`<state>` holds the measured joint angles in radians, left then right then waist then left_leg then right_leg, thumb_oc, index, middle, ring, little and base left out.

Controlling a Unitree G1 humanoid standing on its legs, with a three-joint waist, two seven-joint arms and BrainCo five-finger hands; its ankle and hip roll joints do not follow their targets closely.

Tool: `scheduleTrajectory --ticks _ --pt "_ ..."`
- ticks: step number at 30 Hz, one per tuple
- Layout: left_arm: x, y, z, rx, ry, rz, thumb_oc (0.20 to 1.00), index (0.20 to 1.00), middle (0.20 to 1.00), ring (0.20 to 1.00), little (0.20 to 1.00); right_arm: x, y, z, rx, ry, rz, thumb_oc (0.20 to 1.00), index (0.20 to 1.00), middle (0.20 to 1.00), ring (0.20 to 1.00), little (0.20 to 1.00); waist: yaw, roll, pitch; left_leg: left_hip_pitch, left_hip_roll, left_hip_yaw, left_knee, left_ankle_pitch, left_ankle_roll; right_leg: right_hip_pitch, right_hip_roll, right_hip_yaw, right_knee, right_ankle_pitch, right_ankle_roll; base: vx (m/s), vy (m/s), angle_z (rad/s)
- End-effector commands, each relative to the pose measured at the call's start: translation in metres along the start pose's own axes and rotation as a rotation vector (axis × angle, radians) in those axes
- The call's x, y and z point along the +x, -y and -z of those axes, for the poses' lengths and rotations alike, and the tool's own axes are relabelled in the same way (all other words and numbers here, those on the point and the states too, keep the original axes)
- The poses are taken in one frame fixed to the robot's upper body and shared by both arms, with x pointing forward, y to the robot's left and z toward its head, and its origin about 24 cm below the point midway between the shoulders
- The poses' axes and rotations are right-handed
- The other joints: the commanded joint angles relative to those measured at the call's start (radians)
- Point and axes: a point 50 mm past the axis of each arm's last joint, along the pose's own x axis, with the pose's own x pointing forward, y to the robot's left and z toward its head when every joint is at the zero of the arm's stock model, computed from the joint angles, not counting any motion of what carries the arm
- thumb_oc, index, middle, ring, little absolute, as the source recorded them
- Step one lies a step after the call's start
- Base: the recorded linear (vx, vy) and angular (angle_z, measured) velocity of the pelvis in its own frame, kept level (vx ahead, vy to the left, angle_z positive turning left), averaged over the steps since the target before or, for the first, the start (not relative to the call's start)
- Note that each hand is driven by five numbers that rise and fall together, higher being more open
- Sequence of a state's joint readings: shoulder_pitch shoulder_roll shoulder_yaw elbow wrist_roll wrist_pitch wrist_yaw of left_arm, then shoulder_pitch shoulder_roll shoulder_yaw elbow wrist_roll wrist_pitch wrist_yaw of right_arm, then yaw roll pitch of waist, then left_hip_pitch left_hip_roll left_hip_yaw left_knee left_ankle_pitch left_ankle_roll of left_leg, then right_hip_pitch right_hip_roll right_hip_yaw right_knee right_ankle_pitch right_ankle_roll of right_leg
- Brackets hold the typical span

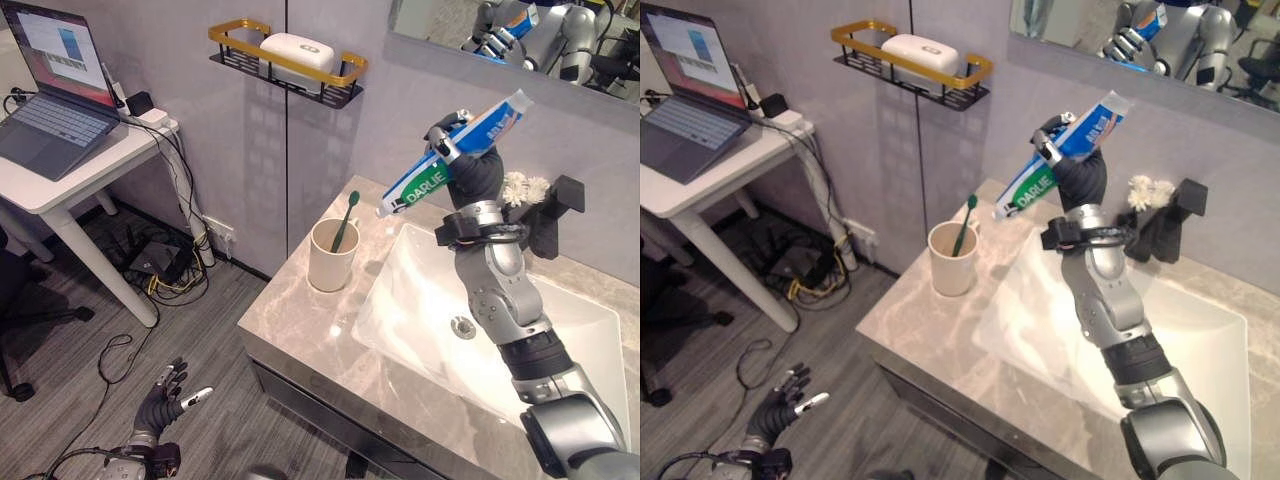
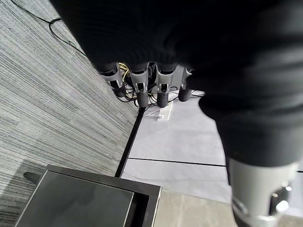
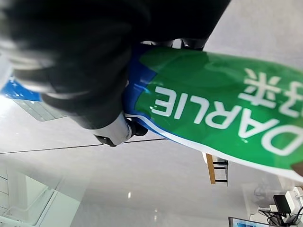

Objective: Put brush and paste in cup on sink, flatten towel.

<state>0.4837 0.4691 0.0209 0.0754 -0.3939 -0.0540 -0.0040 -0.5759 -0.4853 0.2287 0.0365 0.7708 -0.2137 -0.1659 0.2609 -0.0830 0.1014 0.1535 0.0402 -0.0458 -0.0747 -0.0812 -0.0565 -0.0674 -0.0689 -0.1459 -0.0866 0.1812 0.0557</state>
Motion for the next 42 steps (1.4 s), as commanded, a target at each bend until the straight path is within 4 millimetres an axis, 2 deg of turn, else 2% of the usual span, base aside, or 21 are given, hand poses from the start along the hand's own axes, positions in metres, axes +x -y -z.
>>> scheduleTrajectory --ticks 1,17,27,42 --pt "-0.004 -0.007 -0.020 0.060 0.084 0.015 1.000 1.000 1.000 1.000 1.000 0.023 -0.018 -0.036 -0.019 0.154 -0.107 0.200 0.200 0.200 0.200 0.200 0.029 0.010 -0.024 0.023 -0.052 0.060 -0.013 -0.010 0.055 0.070 -0.029 -0.043 0.047 -0.070 0.074 0.00 0.000 0.00" --pt "-0.002 -0.007 -0.021 0.066 0.088 -0.003 1.000 1.000 1.000 1.000 1.000 0.030 -0.030 -0.025 0.023 0.121 -0.094 0.200 0.200 0.200 0.200 0.200 0.045 0.008 -0.010 0.016 -0.057 0.060 -0.013 -0.010 0.058 0.066 -0.034 -0.038 0.034 -0.055 0.077 0.00 0.000 0.00" --pt "0.000 -0.008 -0.021 0.057 0.090 -0.017 1.000 1.000 1.000 1.000 1.000 0.034 -0.035 -0.027 0.007 0.131 -0.107 0.200 0.200 0.200 0.200 0.200 0.046 0.016 -0.001 0.008 -0.064 0.052 -0.013 -0.008 0.063 0.057 -0.044 -0.039 0.043 -0.051 0.080 0.00 0.000 0.00" --pt "0.002 -0.011 -0.020 0.043 0.087 -0.042 1.000 1.000 1.000 1.000 1.000 0.036 -0.043 -0.032 -0.070 0.147 -0.156 0.200 0.200 0.200 0.200 0.200 0.045 0.003 0.006 -0.001 -0.069 0.038 -0.013 -0.003 0.068 0.043 -0.052 -0.048 0.060 -0.054 0.082 0.00 0.000 0.00"
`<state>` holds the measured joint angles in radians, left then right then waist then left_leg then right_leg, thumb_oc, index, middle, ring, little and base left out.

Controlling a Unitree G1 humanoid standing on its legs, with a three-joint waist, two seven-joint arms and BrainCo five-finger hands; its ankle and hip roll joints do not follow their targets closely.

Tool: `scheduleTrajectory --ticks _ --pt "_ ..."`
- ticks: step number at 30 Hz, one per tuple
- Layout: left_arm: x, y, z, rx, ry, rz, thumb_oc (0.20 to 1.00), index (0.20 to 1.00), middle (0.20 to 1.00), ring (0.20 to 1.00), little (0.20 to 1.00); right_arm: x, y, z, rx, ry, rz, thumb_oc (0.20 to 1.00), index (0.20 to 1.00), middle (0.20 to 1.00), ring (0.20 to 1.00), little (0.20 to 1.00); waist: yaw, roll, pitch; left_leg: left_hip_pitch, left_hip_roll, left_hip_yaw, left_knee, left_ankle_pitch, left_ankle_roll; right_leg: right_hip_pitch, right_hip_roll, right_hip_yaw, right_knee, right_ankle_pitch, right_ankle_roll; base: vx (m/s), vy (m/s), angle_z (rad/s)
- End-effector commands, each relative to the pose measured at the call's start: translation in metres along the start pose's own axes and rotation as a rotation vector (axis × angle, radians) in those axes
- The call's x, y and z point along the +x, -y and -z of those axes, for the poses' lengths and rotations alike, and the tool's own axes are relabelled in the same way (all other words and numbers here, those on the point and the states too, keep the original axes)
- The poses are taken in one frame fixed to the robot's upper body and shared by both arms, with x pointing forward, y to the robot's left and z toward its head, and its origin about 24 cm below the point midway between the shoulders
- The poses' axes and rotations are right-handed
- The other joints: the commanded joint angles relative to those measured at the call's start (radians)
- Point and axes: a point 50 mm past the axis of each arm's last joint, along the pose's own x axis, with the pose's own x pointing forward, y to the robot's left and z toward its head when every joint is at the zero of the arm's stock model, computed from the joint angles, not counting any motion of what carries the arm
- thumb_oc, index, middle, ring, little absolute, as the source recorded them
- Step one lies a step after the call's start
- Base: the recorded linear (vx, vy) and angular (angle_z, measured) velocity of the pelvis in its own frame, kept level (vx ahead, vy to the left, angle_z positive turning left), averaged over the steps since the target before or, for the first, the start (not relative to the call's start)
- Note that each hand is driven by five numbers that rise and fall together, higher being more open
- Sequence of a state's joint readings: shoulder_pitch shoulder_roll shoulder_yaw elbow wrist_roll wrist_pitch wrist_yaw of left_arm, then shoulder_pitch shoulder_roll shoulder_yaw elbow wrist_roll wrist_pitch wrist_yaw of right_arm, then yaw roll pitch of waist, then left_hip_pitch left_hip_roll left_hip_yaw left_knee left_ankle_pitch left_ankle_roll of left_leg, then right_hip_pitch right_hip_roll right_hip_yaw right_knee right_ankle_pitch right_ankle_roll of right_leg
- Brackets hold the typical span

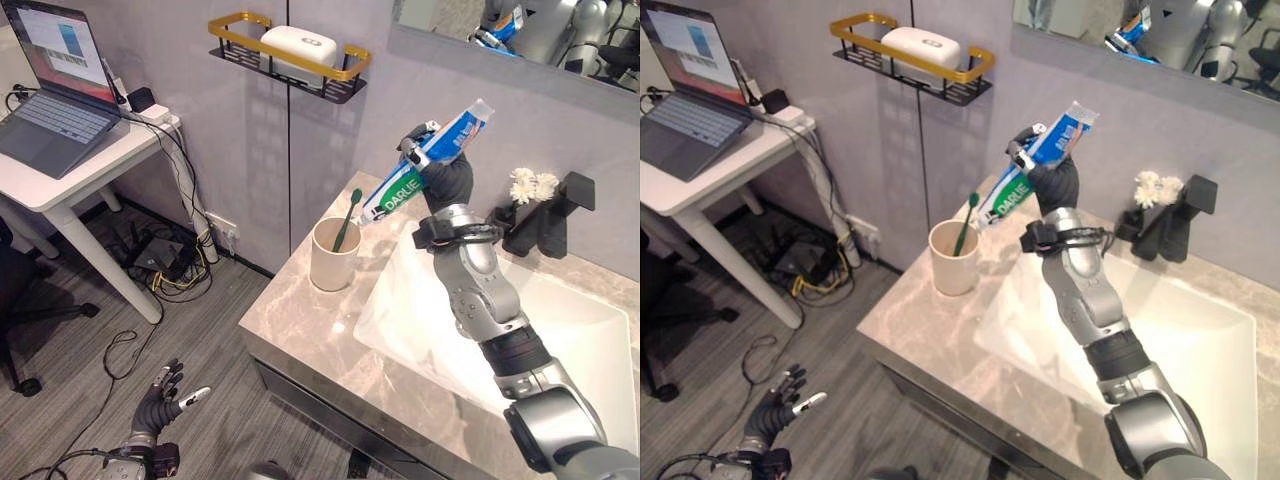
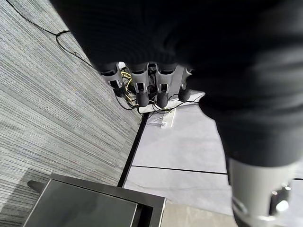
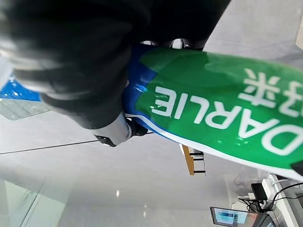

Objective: Put brush and paste in cup on sink, flatten towel.

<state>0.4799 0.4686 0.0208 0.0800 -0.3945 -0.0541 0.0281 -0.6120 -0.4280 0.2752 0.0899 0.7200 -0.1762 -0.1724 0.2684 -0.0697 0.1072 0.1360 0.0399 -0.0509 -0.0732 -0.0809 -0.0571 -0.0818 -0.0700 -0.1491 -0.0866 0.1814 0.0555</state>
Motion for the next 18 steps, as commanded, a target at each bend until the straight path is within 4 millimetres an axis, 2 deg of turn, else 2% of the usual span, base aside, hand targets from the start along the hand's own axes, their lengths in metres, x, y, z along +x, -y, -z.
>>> scheduleTrajectory --ticks 1,8,18 --pt "0.002 -0.009 -0.019 0.040 0.086 -0.009 1.000 1.000 1.000 1.000 1.000 0.029 -0.028 -0.054 -0.072 0.222 -0.134 0.200 0.200 0.200 0.200 0.200 0.038 -0.011 0.000 0.015 -0.068 0.042 -0.014 -0.004 0.069 0.058 -0.051 -0.046 0.059 -0.055 0.082 0.00 0.000 0.00" --pt "-0.002 -0.013 -0.004 0.002 0.020 -0.040 1.000 1.000 1.000 1.000 1.000 0.030 -0.030 -0.066 -0.123 0.265 -0.152 0.200 0.200 0.200 0.200 0.200 0.041 -0.019 -0.001 0.015 -0.067 0.046 -0.014 -0.004 0.066 0.062 -0.048 -0.045 0.050 -0.054 0.081 0.00 0.000 0.00" --pt "-0.001 -0.010 -0.001 -0.010 0.012 -0.036 1.000 1.000 1.000 1.000 1.000 0.029 -0.043 -0.066 -0.167 0.286 -0.201 0.200 0.200 0.200 0.200 0.200 0.040 -0.021 0.000 0.019 -0.063 0.054 -0.014 -0.006 0.064 0.065 -0.042 -0.036 0.046 -0.054 0.080 0.00 0.000 0.00"
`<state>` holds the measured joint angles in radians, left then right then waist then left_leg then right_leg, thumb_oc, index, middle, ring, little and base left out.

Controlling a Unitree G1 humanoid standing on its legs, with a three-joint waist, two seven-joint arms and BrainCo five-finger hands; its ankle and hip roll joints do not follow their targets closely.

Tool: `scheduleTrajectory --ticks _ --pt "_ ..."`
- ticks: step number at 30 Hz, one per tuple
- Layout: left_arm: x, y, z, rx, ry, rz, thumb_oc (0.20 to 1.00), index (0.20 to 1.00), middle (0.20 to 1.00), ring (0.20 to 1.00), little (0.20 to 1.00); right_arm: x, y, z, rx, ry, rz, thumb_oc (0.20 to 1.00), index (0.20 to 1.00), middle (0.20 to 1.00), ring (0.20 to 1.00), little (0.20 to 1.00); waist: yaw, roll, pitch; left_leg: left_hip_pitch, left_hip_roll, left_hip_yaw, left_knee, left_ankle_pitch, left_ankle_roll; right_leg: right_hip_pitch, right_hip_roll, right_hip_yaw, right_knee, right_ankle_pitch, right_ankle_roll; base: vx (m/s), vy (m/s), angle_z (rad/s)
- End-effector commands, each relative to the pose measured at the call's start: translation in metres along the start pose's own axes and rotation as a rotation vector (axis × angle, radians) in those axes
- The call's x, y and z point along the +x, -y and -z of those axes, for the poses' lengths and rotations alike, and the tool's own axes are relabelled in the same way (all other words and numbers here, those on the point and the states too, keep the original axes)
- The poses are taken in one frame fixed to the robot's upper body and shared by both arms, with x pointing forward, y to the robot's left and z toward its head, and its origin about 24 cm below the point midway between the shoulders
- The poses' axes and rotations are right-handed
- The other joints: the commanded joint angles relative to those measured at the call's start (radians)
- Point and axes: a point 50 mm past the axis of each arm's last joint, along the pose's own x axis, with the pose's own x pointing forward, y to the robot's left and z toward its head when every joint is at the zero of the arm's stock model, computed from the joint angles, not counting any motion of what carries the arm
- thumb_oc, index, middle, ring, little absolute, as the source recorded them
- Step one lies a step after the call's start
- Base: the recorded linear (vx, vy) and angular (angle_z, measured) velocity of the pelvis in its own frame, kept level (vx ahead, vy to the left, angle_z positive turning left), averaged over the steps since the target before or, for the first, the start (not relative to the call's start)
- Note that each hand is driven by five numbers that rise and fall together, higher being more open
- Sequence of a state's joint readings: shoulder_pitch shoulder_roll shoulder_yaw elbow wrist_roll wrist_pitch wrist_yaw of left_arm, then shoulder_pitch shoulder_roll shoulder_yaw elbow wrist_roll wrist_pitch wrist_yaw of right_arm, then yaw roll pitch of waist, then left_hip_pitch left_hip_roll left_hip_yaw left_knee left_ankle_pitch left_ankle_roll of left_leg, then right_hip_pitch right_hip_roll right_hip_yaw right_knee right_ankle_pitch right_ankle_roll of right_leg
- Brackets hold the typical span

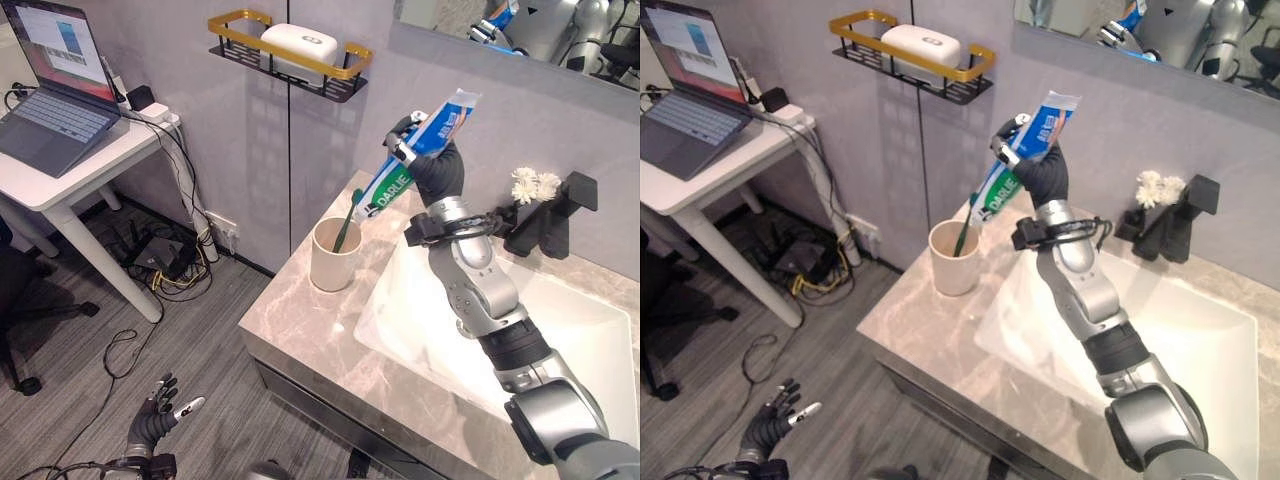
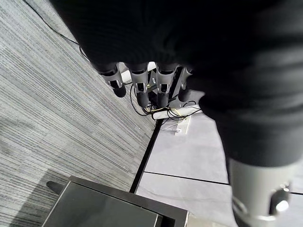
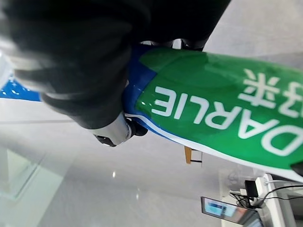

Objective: Put brush and paste in cup on sink, flatten towel.

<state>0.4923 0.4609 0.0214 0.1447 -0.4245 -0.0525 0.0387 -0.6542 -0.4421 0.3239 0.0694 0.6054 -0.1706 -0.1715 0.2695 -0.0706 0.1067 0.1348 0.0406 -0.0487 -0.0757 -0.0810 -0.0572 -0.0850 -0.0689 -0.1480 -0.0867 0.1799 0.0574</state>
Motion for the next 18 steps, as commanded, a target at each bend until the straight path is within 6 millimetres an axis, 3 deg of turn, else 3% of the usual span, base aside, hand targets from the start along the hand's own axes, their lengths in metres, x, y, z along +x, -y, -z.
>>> scheduleTrajectory --ticks 1,18 --pt "0.0031 -0.0022 -0.0210 0.028 0.093 0.010 1.000 1.000 1.000 1.000 1.000 0.0266 -0.0180 -0.0597 -0.059 0.251 -0.103 0.200 0.200 0.200 0.200 0.200 0.038 -0.022 0.002 0.021 -0.063 0.052 -0.012 -0.007 0.065 0.069 -0.043 -0.037 0.046 -0.053 0.078 0.00 0.000 0.00" --pt "0.0040 0.0002 -0.0226 0.035 0.107 0.002 1.000 1.000 1.000 1.000 1.000 0.0187 -0.0245 -0.0524 -0.118 0.223 -0.157 0.200 0.200 0.200 0.200 0.200 0.039 -0.036 0.014 0.029 -0.060 0.059 -0.012 -0.011 0.067 0.068 -0.037 -0.031 0.051 -0.052 0.077 0.00 0.000 0.00"
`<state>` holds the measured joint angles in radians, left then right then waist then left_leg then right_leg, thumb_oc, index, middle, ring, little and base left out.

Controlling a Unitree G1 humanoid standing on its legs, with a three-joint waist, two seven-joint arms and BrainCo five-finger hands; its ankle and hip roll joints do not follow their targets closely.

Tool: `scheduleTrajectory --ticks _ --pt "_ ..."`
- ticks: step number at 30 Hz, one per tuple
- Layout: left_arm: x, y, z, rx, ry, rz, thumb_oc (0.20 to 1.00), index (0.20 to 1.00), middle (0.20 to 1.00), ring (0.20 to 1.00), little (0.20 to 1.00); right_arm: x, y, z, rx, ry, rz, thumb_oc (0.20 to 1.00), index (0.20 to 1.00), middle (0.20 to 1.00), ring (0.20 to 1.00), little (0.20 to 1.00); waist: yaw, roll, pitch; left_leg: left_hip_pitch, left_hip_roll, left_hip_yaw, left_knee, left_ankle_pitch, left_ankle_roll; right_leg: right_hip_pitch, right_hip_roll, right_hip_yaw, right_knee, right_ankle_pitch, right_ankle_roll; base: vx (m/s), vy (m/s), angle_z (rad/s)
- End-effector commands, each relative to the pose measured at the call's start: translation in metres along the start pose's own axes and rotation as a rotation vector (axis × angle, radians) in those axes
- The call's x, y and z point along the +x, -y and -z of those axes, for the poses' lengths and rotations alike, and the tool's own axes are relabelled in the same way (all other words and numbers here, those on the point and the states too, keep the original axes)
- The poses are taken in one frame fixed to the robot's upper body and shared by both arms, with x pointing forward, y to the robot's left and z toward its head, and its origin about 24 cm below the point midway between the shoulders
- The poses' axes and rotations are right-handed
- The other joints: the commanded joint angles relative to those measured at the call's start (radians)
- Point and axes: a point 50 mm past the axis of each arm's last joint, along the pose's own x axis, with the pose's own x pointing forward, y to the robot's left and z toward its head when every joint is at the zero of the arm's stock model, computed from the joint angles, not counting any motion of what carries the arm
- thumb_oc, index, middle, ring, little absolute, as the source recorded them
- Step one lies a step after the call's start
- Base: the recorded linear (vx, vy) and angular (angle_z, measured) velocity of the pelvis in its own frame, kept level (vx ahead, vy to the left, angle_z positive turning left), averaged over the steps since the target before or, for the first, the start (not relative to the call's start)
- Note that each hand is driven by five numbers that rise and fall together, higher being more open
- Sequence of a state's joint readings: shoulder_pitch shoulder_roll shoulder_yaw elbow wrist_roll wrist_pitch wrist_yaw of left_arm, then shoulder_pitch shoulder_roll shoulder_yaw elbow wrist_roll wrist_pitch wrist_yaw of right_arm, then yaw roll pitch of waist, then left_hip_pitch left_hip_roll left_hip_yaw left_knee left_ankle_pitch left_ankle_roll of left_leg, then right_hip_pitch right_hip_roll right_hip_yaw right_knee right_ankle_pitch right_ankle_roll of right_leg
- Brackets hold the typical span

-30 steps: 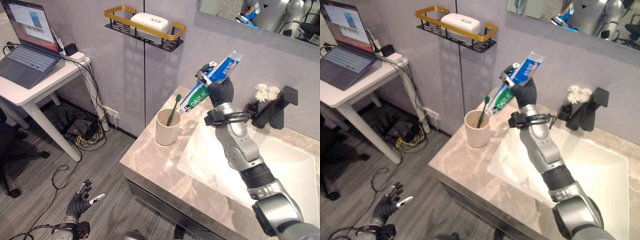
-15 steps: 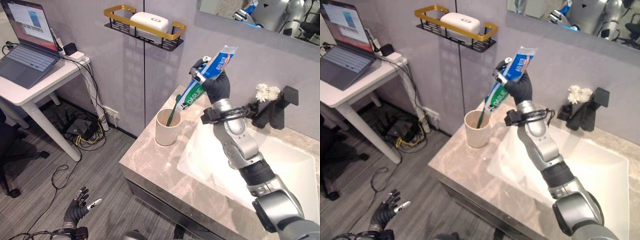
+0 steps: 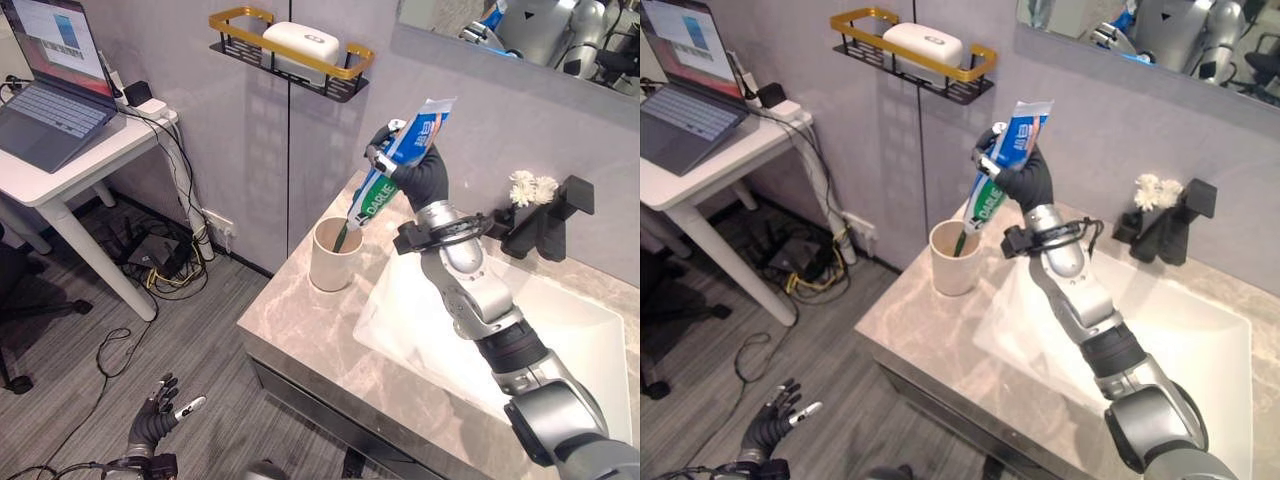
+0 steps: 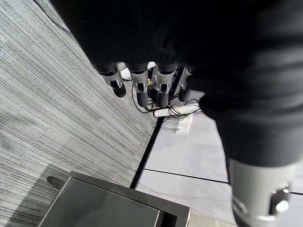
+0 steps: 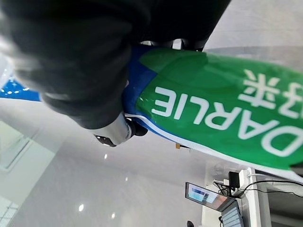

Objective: Put brush and paste in cup on sink, flatten towel.

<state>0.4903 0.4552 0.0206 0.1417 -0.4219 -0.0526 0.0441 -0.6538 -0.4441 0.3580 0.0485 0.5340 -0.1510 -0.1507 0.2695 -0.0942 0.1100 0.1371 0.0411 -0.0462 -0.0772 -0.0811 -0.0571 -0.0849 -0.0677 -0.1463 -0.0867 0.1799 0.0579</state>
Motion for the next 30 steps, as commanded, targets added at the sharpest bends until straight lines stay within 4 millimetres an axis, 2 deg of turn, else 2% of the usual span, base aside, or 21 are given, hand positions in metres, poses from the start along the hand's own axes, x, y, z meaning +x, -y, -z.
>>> scheduleTrajectory --ticks 1,17,30 --pt "0.0038 -0.0013 -0.0220 0.038 0.103 0.005 1.000 1.000 1.000 1.000 1.000 0.0204 -0.0080 -0.0554 -0.058 0.232 -0.078 0.200 0.200 0.200 0.200 0.200 0.039 -0.014 0.011 0.026 -0.060 0.058 -0.010 -0.011 0.067 0.068 -0.038 -0.032 0.051 -0.052 0.077 0.00 0.000 0.00" --pt "0.0053 -0.0007 -0.0189 0.020 0.093 -0.013 1.000 1.000 1.000 1.000 1.000 0.0176 -0.0122 -0.0546 -0.050 0.226 -0.110 0.200 0.200 0.200 0.200 0.200 0.038 -0.021 0.020 0.027 -0.061 0.063 -0.010 -0.011 0.069 0.062 -0.035 -0.027 0.054 -0.048 0.078 0.00 0.000 0.00" --pt "0.0057 -0.0011 -0.0178 0.015 0.091 -0.018 1.000 1.000 1.000 1.000 1.000 0.0161 -0.0130 -0.0550 -0.114 0.227 -0.130 0.200 0.200 0.200 0.200 0.200 0.042 -0.026 0.027 0.026 -0.060 0.063 -0.010 -0.011 0.071 0.060 -0.034 -0.028 0.053 -0.045 0.079 0.00 0.000 0.00"
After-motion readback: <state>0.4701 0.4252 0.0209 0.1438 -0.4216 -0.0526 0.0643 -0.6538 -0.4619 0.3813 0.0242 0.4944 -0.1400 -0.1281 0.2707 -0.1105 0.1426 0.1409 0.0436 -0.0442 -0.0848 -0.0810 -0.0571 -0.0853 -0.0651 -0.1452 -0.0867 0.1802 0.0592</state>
